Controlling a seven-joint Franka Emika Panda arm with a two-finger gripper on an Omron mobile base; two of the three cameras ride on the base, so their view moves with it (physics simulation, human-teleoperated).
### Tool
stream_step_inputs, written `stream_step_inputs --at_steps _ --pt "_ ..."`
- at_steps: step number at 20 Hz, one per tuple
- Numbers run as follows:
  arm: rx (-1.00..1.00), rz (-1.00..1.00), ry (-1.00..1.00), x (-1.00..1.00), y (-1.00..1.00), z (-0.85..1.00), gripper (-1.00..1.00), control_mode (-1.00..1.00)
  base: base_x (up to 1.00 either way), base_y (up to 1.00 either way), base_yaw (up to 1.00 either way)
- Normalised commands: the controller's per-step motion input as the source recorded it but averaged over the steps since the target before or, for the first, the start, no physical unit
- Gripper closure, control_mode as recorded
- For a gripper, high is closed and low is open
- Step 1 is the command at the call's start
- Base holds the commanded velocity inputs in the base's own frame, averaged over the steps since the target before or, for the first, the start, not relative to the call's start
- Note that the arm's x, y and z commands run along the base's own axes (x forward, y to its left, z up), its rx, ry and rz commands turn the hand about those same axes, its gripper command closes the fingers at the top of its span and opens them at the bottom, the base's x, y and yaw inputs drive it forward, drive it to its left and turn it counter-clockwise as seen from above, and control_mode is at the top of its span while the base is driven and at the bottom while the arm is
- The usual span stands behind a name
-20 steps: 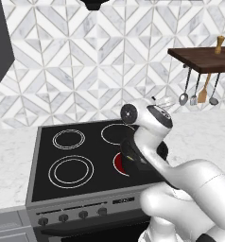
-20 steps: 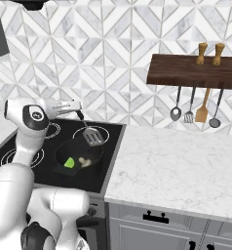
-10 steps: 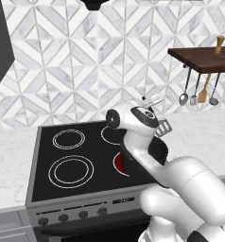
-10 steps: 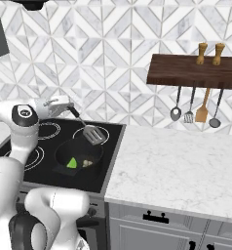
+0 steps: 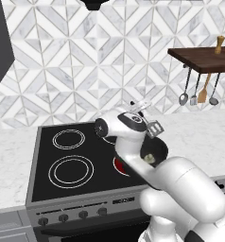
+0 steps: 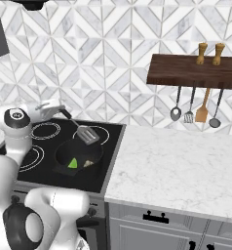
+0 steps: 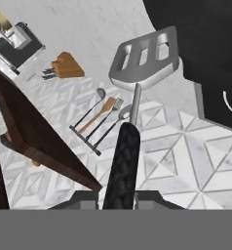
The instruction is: Put the mushroom and lemon wedge in the pot. Retrieve the spatula and lightly stir the vegetables in the pot.
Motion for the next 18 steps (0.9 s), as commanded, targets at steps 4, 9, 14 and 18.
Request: stream_step_inputs --at_steps 4,9,14,18 --pt "0.07 0.00 0.01 0.00 0.30 0.00 1.00 -1.00 0.00 0.00 0.00" --pt "0.20 0.00 0.07 0.00 0.11 -0.13 1.00 -1.00 0.00 0.00 0.00" --pt "0.26 0.00 0.11 0.00 0.00 -0.42 1.00 -1.00 0.00 0.00 0.00" --pt "0.28 0.00 0.05 0.00 0.00 -0.54 1.00 -1.00 0.00 0.00 0.00"
